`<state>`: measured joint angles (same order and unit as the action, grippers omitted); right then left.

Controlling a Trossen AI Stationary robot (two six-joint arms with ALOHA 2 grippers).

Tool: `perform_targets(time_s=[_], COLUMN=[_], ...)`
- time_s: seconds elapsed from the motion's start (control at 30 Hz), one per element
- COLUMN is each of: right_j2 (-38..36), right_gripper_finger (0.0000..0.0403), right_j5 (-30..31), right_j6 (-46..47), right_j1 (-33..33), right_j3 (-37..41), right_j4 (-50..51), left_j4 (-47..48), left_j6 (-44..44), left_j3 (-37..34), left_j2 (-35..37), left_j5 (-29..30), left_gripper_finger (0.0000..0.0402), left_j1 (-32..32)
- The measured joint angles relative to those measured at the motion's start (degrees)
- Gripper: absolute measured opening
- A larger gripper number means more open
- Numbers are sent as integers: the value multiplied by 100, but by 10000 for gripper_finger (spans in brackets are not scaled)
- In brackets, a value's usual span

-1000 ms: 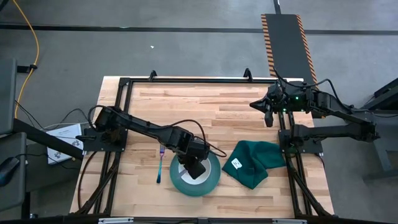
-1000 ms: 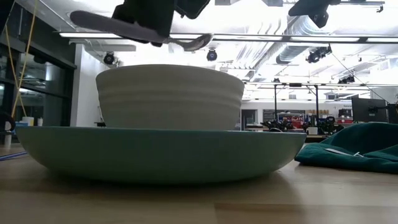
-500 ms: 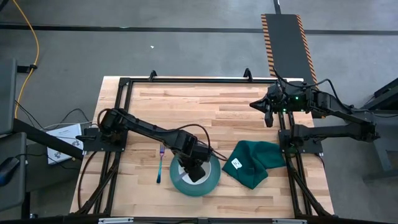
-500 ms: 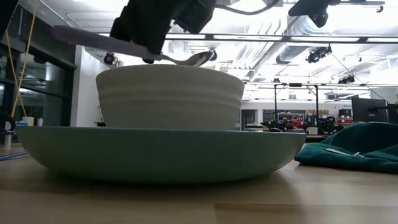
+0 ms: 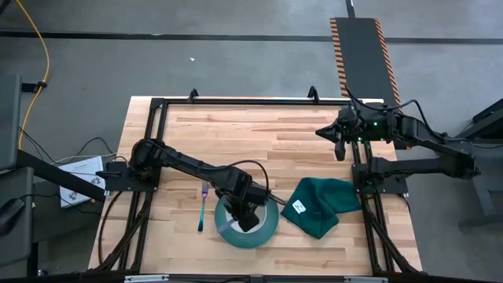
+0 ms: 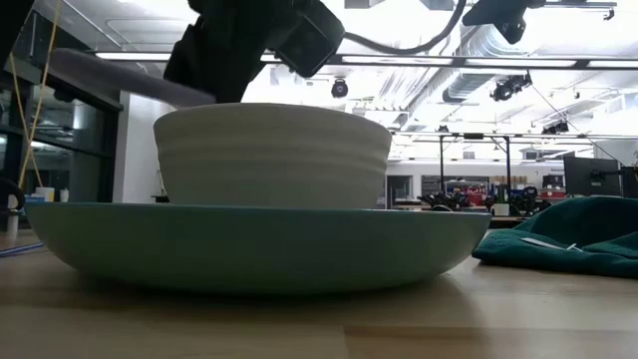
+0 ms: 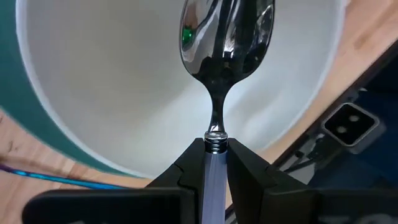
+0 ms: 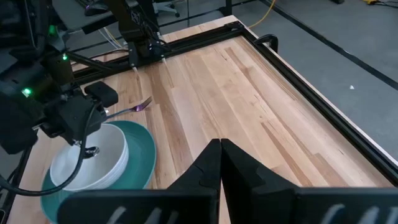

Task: Set table place
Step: Return to Home Position

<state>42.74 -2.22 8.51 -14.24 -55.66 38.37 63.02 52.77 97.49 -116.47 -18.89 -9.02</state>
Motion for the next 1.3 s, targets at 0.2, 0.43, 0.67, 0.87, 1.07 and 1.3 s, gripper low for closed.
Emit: perform_targets(time_s=[0.2,0.43,0.67,0.87,1.07,1.3], right_j2=[2,2,2,0,2,1], right_gripper_finger=[0,0,0,0,0,0], right_j5=[0,0,0,0,0,2], right_j6=[-2,-5,-9,-10,-10,-64], right_j1=[-1,-1,-1,-2,-1,-1], right_j3=[0,0,0,0,0,0], right_j4=[-1,0,-2,-2,-2,-2], left_j4=[10,11,120,322,530,586], left_j6=[68,159,146,11,17,67], left_j3=[7,7,214,424,422,422], left_j2=[-33,-28,-28,-22,-22,-22], left_j5=[144,286,539,734,756,823], left_gripper_finger=[44,44,44,44,44,44], left_j1=[0,0,-4,0,-43,-119])
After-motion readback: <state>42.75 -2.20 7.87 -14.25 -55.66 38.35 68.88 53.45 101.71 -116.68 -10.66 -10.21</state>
